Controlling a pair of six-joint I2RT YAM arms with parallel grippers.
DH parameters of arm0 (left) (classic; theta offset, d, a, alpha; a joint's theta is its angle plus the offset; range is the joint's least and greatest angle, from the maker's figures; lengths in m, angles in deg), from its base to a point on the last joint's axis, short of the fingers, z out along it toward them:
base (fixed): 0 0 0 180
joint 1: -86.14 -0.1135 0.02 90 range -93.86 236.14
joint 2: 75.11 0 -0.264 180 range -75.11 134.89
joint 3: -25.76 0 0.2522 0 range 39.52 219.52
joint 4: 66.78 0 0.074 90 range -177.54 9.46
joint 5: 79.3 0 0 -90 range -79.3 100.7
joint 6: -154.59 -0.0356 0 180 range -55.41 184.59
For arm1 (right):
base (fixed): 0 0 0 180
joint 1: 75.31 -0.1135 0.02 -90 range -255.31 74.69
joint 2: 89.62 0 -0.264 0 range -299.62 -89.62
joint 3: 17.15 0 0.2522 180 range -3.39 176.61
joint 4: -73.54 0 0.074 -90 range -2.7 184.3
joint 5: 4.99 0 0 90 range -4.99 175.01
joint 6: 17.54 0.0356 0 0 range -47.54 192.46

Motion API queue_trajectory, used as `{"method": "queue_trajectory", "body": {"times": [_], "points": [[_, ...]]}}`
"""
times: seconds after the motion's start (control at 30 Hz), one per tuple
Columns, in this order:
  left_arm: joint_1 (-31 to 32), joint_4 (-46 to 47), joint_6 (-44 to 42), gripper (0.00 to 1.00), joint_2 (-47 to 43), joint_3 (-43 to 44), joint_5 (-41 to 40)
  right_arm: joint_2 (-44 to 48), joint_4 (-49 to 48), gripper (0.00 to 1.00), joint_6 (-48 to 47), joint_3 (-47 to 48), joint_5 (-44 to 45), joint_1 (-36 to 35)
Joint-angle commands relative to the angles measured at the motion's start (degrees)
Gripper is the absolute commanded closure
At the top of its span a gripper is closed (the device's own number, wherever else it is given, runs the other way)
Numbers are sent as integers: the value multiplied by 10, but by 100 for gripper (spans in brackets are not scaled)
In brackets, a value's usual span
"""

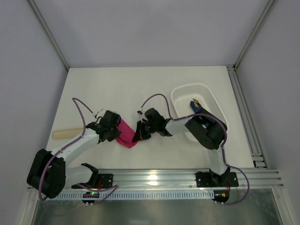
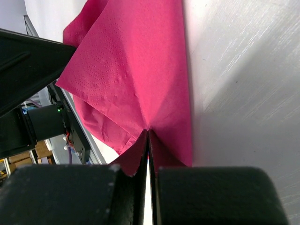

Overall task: Place the utensils on the paper napkin and roll it up
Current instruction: Roll the napkin at the center of the board.

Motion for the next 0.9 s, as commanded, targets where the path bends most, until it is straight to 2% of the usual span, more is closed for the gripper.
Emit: {"method": "queue_trajectory", "body": {"times": [0.0, 0.33, 0.63, 0.87], "points": [[0, 30, -41, 100, 12, 25, 17, -19, 34, 96, -29, 5, 31, 3], [1, 143, -69, 100, 16, 14, 75, -22, 40, 96, -32, 4, 33, 5], [0, 169, -89, 100, 113, 79, 83, -24, 46, 96, -34, 8, 33, 5], [0, 174, -89, 100, 126, 82, 86, -28, 49, 96, -35, 10, 34, 6]]}}
